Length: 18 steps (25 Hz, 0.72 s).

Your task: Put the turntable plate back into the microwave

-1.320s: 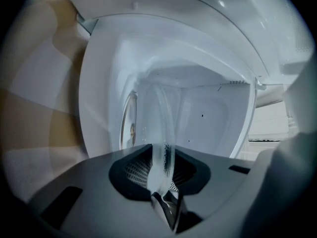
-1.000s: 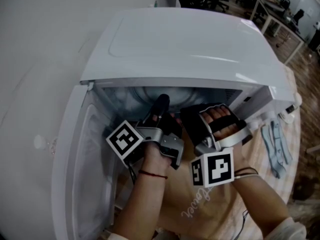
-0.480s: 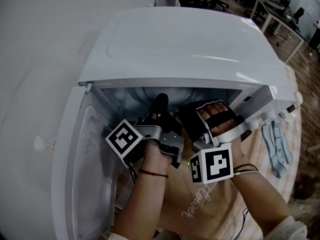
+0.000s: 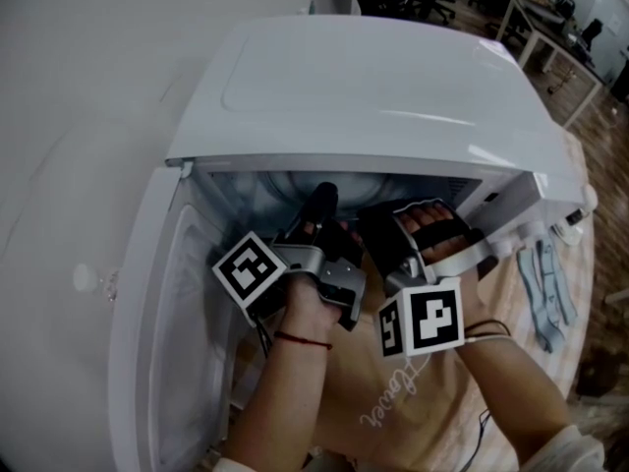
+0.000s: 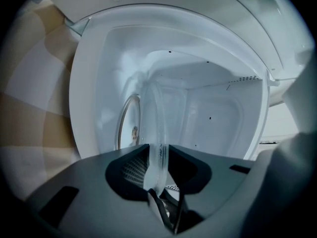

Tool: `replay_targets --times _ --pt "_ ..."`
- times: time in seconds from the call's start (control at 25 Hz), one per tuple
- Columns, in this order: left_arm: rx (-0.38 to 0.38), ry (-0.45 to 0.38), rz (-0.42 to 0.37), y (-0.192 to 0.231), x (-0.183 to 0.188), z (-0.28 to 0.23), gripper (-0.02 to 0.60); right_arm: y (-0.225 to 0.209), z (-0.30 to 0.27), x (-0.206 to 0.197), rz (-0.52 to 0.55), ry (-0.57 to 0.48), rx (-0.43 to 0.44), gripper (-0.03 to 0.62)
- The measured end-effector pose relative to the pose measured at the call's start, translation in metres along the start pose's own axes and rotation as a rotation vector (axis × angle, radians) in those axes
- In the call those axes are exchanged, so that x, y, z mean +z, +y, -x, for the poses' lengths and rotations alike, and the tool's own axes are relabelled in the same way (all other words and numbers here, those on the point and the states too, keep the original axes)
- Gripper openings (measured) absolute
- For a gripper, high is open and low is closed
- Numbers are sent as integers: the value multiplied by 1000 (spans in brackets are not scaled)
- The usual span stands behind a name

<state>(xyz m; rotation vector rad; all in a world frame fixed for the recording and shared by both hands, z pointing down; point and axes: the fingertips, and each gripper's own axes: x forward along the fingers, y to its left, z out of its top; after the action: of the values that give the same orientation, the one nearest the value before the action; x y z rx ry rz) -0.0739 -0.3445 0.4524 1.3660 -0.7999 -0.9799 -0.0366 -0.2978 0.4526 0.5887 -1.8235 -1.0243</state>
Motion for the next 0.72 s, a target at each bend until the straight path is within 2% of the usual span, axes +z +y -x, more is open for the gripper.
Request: replay_targets --times 0.12,0.28,0.48,0.72 --pt "-9 15 -14 -3 -2 0 115 1 0 -2 -8 8 7 51" --pt "-13 36 -22 -3 -8 6 126 5 -2 -4 -9 16 25 51" --pt "146 71 -117 21 -19 38 110 15 -6 -4 -15 27 45 51" --pt "179 83 -150 29 -19 40 95 22 -10 -8 -21 40 58 51"
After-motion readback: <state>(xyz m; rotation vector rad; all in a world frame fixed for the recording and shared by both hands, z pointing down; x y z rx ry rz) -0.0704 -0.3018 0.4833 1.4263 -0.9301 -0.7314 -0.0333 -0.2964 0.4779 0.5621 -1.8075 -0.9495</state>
